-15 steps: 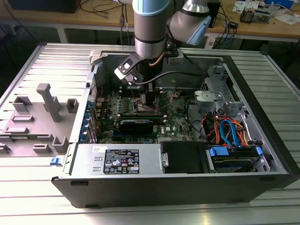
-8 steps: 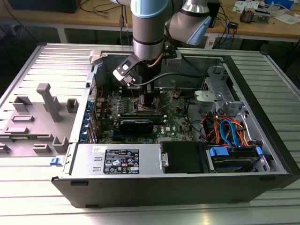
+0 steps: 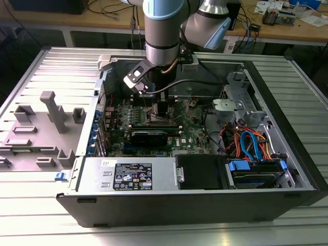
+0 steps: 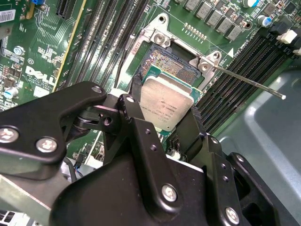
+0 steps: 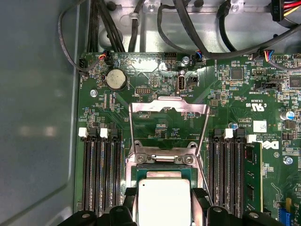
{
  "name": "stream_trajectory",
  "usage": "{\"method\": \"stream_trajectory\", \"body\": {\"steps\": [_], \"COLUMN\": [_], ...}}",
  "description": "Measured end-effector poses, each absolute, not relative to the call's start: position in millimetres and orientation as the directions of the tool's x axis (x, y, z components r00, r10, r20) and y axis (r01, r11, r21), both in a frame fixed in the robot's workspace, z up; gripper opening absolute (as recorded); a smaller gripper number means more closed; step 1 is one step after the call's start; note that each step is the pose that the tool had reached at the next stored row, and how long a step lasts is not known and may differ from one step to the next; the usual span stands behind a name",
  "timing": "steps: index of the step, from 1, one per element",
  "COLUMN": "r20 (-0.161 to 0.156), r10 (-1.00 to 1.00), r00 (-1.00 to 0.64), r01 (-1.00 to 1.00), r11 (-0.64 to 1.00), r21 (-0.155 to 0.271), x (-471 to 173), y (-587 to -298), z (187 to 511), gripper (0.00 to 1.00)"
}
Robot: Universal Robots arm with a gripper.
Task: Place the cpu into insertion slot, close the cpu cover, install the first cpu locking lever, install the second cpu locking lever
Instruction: 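Place the cpu into insertion slot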
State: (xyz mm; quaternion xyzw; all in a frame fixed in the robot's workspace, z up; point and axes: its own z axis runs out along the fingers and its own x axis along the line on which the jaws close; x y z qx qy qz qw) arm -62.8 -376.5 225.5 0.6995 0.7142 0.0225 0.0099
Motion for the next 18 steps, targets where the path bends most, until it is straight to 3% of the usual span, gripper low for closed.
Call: {"method": "stream_trajectory", "body": {"steps": [18], "r20": [0.015], "r10": [1.000], "r00": [-0.024], "r01": [0.999], "r11": [0.023], "r21": [0.046], "x": [-63.5], "y": [-376.5], "z": [219.5], "gripper": [0.54]}}
